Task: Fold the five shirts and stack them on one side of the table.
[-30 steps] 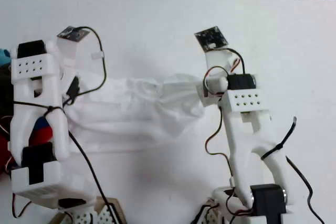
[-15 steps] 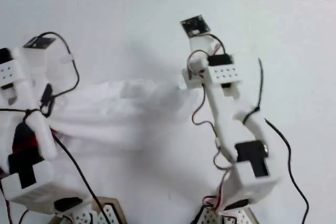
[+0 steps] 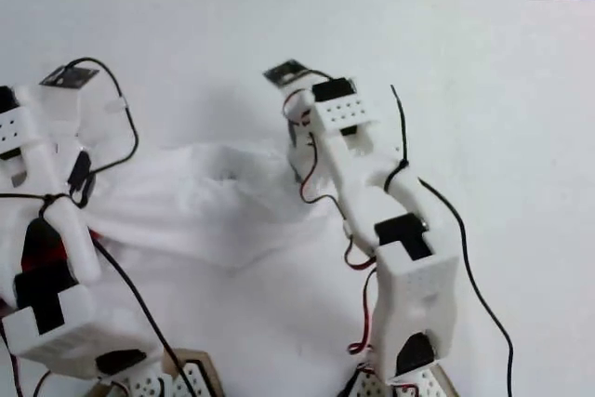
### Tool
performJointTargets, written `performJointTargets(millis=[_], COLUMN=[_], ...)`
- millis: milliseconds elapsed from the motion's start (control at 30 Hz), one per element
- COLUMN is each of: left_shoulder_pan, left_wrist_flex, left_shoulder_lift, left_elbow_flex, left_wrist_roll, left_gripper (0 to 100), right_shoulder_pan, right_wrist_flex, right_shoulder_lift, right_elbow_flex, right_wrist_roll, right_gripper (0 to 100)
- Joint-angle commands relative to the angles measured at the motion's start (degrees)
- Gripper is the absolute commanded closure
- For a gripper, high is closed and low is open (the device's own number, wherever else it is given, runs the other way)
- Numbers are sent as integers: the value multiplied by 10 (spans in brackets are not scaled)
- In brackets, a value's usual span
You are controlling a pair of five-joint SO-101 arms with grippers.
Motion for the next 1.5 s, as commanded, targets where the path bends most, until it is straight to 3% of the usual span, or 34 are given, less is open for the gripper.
performJointTargets(millis=[0,133,300,533,700,1000,1167,1333,1467], left_shoulder_pan=[27,33,33,74,117,182,189,189,185], left_wrist_flex=[-4,-7,-17,-131,-214,-223,-188,-56,45], left_shoulder_lift=[-30,-30,-29,-33,-32,-31,-33,-30,-31], left_elbow_flex=[-4,-4,-5,-9,-49,-272,-335,-320,-265], left_wrist_roll=[-4,-3,-1,33,66,105,104,96,25], left_gripper=[975,975,975,975,975,975,975,975,975], right_shoulder_pan=[-11,-6,28,106,144,204,224,223,222], right_wrist_flex=[32,-4,-89,-208,-230,-227,-154,-22,88], right_shoulder_lift=[-1,-6,-25,-97,-101,-24,12,15,20], right_elbow_flex=[-11,48,105,62,-57,-349,-453,-469,-466], right_wrist_roll=[20,18,2,-18,-18,-18,-18,-18,-17], right_gripper=[759,997,975,978,978,978,978,978,974])
